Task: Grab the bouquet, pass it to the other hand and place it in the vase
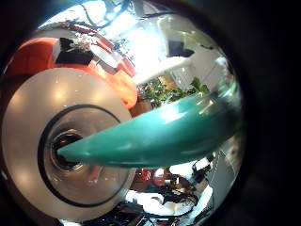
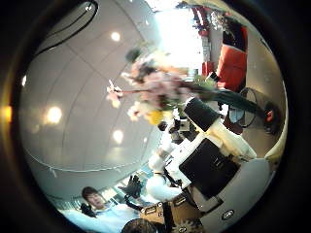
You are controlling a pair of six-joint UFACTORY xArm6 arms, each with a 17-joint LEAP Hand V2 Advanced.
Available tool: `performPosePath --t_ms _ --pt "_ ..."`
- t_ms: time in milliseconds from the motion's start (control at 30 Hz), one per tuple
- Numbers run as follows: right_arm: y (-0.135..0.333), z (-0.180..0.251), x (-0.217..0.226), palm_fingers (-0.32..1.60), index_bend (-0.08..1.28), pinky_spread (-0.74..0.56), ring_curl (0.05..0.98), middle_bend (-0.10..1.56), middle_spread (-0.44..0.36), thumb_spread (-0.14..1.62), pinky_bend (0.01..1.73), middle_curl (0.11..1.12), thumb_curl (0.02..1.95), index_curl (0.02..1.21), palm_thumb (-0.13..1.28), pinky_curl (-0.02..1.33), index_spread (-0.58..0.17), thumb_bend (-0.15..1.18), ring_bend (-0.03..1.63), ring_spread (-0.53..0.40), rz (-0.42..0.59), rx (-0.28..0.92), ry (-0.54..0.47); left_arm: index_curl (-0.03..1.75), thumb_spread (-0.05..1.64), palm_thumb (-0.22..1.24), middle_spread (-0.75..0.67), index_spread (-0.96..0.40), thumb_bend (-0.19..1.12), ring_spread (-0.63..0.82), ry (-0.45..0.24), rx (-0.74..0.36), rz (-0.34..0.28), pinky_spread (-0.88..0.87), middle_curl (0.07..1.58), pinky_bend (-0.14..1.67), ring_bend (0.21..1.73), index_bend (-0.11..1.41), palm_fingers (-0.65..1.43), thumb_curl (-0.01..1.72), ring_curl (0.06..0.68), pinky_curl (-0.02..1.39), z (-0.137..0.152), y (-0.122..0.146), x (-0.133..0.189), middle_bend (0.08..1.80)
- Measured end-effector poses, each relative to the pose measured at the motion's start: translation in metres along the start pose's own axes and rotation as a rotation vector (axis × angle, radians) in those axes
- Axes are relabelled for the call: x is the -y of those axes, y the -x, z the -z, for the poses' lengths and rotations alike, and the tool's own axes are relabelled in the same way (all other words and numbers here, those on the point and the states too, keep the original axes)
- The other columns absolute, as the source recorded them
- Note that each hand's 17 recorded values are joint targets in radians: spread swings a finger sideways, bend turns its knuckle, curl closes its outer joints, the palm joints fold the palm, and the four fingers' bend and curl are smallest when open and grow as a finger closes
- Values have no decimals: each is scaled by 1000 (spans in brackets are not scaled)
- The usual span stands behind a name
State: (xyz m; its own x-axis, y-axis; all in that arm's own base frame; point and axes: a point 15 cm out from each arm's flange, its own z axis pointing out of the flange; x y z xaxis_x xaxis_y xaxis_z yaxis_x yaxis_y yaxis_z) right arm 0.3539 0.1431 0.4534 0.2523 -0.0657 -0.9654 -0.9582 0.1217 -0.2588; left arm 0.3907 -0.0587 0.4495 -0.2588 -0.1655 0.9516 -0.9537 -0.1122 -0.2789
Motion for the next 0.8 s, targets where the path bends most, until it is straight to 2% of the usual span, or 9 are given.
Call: performPosePath --t_ms 167,433,600,800 --pt "2 -2 -2 478 297 425 263 373 -59 1009 544 413 582 503 797 217 -322 -20 689 -34 5 1 6 543 769 119 577 140 -43 624 -48 1 -14 581 424 191 605 38 -265 404 182 512 23 -7 -7 154" --pt "4 -5 -4 495 298 425 258 372 -70 1011 539 420 584 514 794 190 -316 -21 682 -42 14 3 15 344 762 118 597 170 -40 661 -106 61 -69 607 332 182 542 94 -190 373 169 425 38 -46 -27 160" --pt "14 -6 -8 502 302 418 256 367 -78 1012 539 423 586 520 792 174 -316 -20 676 -43 36 -3 17 289 766 121 591 174 -39 665 -102 97 -56 603 296 182 507 120 -151 362 164 386 34 -63 -48 166" --pt "21 -7 -11 511 290 413 256 362 -76 1012 552 427 588 523 794 161 -316 -19 681 -39 50 -11 17 256 768 128 581 181 -37 666 -59 136 -18 593 268 184 483 137 -118 355 166 354 27 -60 -63 167"
